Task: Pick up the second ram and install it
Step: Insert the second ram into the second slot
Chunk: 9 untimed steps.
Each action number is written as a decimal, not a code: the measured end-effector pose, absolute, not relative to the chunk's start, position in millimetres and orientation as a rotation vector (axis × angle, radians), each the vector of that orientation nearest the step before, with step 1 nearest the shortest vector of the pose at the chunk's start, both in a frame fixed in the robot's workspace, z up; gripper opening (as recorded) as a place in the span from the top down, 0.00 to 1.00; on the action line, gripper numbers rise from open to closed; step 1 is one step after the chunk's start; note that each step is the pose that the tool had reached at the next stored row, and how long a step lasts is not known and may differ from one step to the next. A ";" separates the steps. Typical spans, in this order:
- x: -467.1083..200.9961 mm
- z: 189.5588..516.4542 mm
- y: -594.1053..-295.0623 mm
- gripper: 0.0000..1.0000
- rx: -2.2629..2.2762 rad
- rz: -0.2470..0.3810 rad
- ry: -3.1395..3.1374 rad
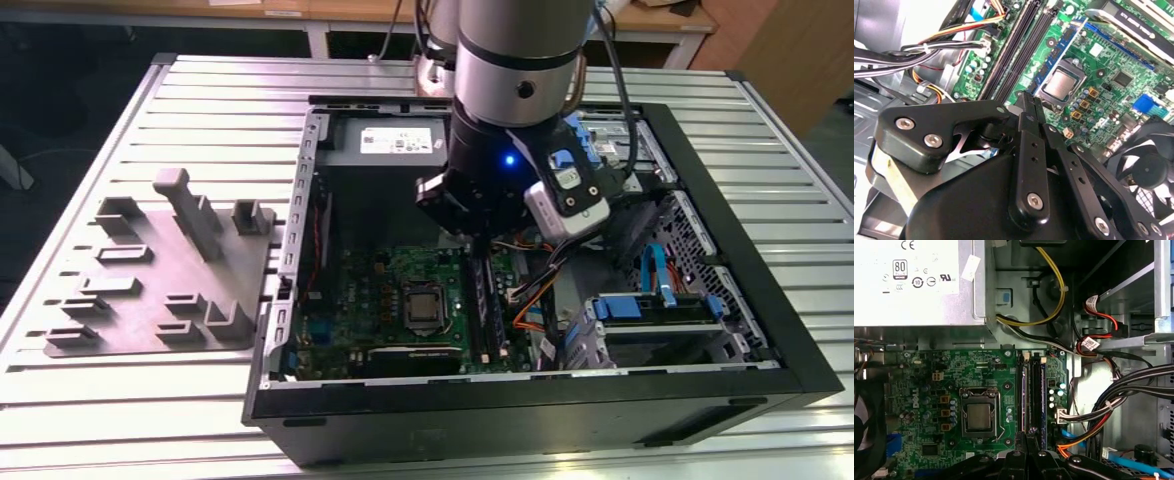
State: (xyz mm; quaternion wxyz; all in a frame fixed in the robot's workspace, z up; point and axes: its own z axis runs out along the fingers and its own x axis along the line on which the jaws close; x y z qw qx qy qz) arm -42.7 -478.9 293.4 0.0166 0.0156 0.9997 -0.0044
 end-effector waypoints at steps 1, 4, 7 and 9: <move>-42.4 293.1 -478.9 0.89 0.048 -0.014 3.108; -42.0 290.9 -478.9 0.89 0.049 -0.013 3.108; -41.7 288.7 -478.9 0.89 0.047 -0.013 3.108; -41.6 287.3 -478.9 0.89 0.044 -0.013 3.108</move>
